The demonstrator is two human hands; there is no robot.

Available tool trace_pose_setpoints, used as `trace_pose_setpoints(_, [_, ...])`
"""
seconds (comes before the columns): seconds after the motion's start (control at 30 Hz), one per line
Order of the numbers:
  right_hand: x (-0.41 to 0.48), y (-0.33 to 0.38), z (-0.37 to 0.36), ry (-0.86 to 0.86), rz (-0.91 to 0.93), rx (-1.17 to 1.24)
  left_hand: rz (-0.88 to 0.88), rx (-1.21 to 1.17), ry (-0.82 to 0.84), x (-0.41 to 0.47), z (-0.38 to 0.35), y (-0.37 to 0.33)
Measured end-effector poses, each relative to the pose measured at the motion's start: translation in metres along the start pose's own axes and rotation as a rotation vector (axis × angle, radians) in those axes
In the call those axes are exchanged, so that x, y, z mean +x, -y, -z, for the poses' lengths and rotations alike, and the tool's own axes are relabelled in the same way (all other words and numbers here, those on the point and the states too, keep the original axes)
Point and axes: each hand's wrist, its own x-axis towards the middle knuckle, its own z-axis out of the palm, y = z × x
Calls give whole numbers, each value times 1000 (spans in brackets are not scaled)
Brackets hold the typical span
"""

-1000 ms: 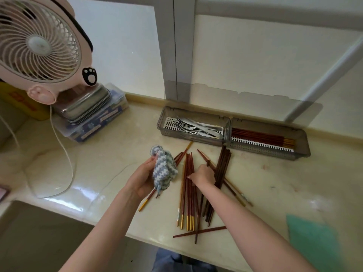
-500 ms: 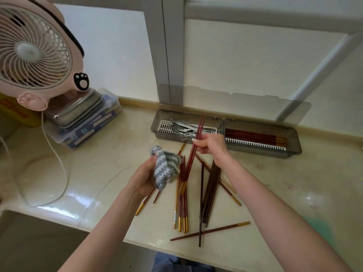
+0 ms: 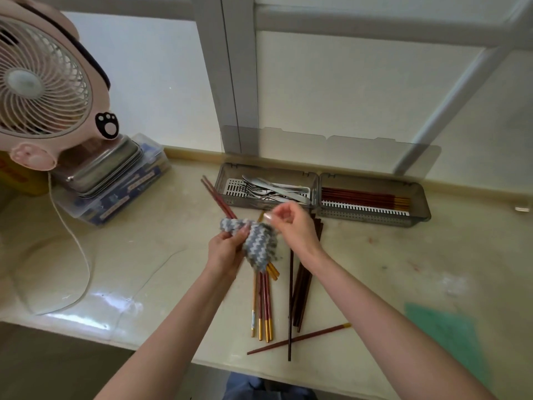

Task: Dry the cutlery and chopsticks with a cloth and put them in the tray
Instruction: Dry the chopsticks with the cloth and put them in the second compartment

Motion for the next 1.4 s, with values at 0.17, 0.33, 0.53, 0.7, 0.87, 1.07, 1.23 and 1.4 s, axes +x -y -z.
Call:
trace_pose_setpoints(0.17, [-28,-27,0,417,-172,-28,-60,-63,1,5,4,-1])
trace_pose_setpoints(0.33, [-39,-34,-5,433,-196,43,-38,-35,-72,4,1,7])
trace_pose_setpoints(0.53, [-47,-36,0,551,-153,173,-9,-12,-143,17,3,-18])
trace_pose_setpoints(0.7, [-51,-45,14,707,-218,302,-25,-13,-246,44,33,-51])
trace_pose_setpoints(0.87, [-49,-49,17,793,-251,370,-72,-119,-285,54,44,-60])
trace_pose_setpoints(1.07, [-46,-47,12,734,-270,418,-52,12,-90,28,16,-32])
trace_pose_setpoints(1.23, [-34,-42,1,640,-285,447,54,160,56,0,-8,20])
trace_pose_setpoints(1.4, [-38,-44,10,564,-311,277,50,170,-23,8,0,19])
